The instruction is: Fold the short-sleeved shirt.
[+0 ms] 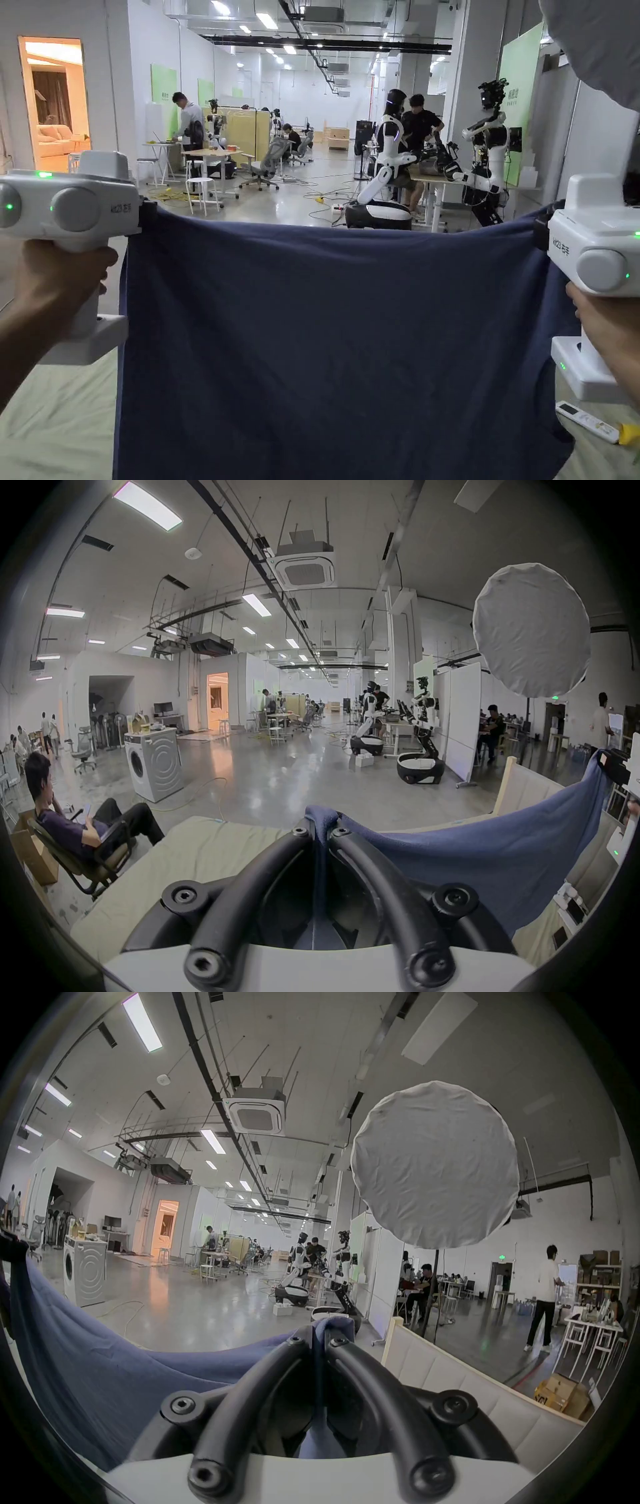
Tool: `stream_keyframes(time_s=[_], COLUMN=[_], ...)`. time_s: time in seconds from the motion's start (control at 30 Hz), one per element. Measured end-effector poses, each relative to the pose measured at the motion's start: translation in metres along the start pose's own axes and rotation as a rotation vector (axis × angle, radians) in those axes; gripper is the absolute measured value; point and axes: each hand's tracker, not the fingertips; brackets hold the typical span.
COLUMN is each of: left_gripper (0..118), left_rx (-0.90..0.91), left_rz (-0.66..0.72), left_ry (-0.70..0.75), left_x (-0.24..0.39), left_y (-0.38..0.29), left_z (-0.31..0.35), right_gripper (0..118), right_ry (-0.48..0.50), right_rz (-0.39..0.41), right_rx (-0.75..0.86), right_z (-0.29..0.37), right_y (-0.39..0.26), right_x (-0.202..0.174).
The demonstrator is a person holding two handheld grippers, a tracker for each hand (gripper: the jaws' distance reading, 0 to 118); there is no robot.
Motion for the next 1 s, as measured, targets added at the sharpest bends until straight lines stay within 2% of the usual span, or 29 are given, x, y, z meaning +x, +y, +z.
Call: stream_keyframes(time_s=[0.23, 0.43, 0.5, 0.63, 0.73, 0.93, 1.0], left_gripper=[5, 5, 5, 5, 5, 5, 5], left_rx=[0.048, 0.067, 0.060, 0.032, -0.007, -0.056, -0.075], left_rz=[0.008, 0.004, 0.005, -0.015, -0.008, 0.021, 0.010], left_ry=[0.031, 0.031, 0.031, 0.013, 0.004, -0.032, -0.041], left_x=[-0.004, -0.005, -0.003, -0.002, -0.006, -0.011, -0.013], left_y=[0.039, 0.035, 0.021, -0.026, -0.064, -0.145, -0.169], left_z=[-0.034, -0.046, -0.042, -0.030, -0.017, 0.034, 0.053], right_gripper=[6, 6, 6, 6, 6, 6, 6], right_ry=[-0.018, -0.023, -0.023, -0.011, 0.009, 0.038, 0.044], right_rz=[-0.003, -0.026, -0.030, 0.029, 0.041, 0.081, 0.070], right_rx=[0.035, 0.055, 0.043, 0.008, -0.020, -0.087, -0.110], right_z=[-0.025, -0.022, -0.014, 0.012, 0.030, 0.100, 0.123], right_y=[0.019, 0.015, 0.002, -0.035, -0.068, -0.125, -0.143], right_x=[-0.012, -0.014, -0.016, -0.020, -0.016, -0.015, -0.014])
